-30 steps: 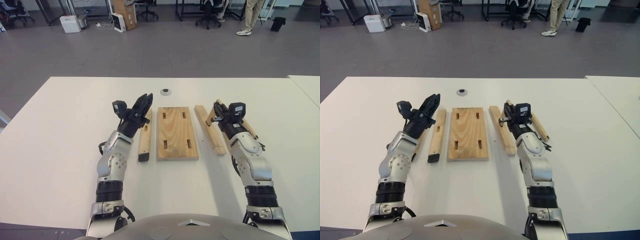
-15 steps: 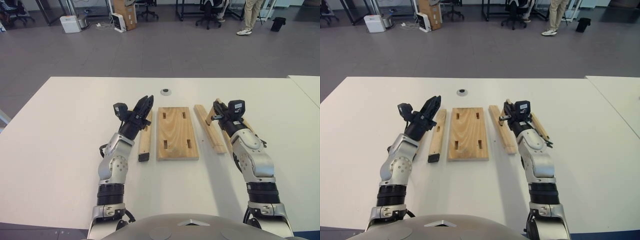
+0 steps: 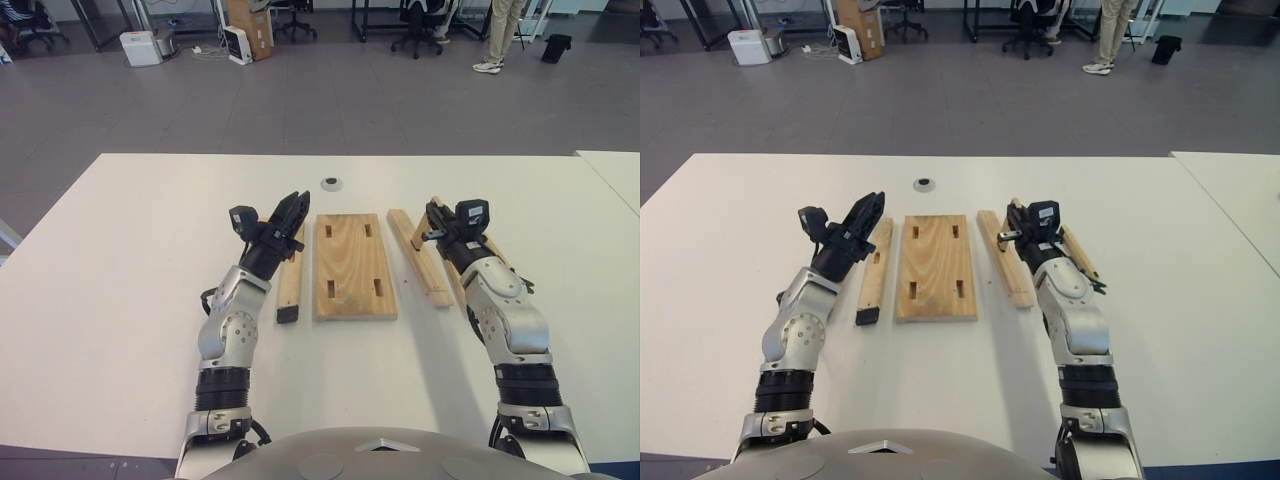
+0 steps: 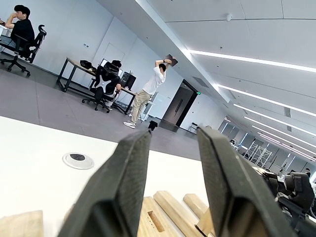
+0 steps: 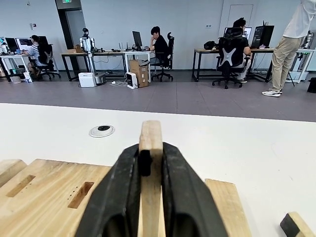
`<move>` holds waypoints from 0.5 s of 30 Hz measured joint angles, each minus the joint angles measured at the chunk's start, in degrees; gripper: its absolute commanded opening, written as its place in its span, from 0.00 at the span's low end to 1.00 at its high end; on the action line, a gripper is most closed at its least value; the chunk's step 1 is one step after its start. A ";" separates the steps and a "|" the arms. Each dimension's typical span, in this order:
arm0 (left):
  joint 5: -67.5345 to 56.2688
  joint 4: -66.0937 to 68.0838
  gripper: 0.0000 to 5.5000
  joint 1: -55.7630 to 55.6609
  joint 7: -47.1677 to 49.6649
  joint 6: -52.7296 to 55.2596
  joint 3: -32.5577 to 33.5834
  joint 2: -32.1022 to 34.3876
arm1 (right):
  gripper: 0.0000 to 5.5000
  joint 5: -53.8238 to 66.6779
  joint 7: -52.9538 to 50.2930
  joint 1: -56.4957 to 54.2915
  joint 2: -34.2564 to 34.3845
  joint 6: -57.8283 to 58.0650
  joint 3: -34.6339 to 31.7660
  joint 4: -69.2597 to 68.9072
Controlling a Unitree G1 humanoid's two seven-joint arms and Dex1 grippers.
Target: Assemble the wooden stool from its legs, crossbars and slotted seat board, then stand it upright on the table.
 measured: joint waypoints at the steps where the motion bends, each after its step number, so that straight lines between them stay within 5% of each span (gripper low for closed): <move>1: 0.00 0.00 0.31 0.04 0.00 0.00 -0.03 -0.25 | 0.08 0.00 0.04 -0.62 -0.25 0.86 0.07 0.18; 15: 0.02 -1.19 0.31 1.65 0.69 -0.02 -0.52 -1.21 | 0.08 1.54 0.33 -2.12 -0.83 3.19 -0.60 0.89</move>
